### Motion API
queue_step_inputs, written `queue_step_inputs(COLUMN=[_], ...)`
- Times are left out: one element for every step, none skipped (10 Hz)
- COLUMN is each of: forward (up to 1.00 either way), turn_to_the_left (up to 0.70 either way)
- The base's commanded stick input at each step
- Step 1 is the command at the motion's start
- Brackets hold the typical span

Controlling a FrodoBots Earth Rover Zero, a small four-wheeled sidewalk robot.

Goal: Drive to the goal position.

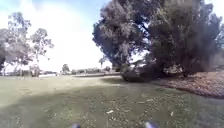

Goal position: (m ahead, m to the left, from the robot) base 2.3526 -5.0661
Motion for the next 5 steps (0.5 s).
queue_step_inputs(forward=[0.7, 0.7, 0.7, 0.34, -0.03], turn_to_the_left=[0.03, 0.01, 0.0, 0.01, 0.0])
